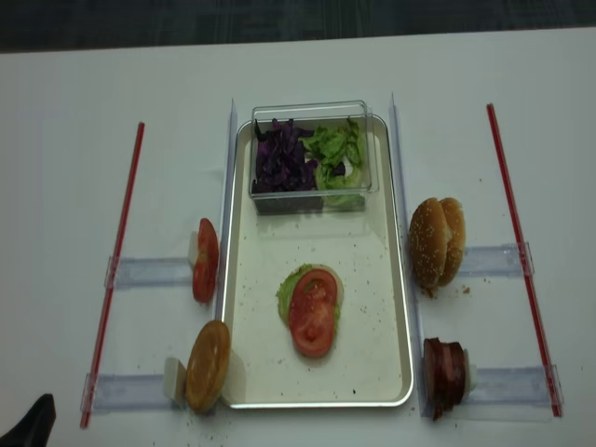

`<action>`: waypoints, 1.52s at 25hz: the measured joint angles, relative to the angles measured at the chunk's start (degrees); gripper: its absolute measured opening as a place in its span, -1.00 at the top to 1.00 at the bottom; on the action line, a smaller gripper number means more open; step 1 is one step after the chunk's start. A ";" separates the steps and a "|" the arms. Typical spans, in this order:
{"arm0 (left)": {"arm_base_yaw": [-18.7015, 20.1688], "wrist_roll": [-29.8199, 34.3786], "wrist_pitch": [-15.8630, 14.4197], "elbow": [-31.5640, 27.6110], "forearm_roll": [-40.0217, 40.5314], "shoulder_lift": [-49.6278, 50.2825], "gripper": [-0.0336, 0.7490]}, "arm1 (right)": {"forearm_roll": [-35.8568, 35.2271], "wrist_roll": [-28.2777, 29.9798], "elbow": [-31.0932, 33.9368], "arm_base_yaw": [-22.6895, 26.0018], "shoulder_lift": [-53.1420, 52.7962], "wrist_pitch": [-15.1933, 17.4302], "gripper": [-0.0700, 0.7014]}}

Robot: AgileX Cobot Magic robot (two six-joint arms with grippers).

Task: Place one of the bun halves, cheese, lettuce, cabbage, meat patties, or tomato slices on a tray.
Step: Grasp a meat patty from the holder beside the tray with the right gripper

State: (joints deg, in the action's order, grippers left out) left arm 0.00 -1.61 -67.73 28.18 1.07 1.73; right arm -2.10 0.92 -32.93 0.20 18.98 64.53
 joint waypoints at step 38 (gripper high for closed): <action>0.00 0.00 0.00 0.00 0.00 0.00 -0.53 | -6.30 -0.10 -1.53 0.00 43.29 -10.44 -0.61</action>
State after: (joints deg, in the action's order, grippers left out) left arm 0.00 -1.61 -67.73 28.18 1.07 1.73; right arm -8.39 0.82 -34.46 0.20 62.27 54.09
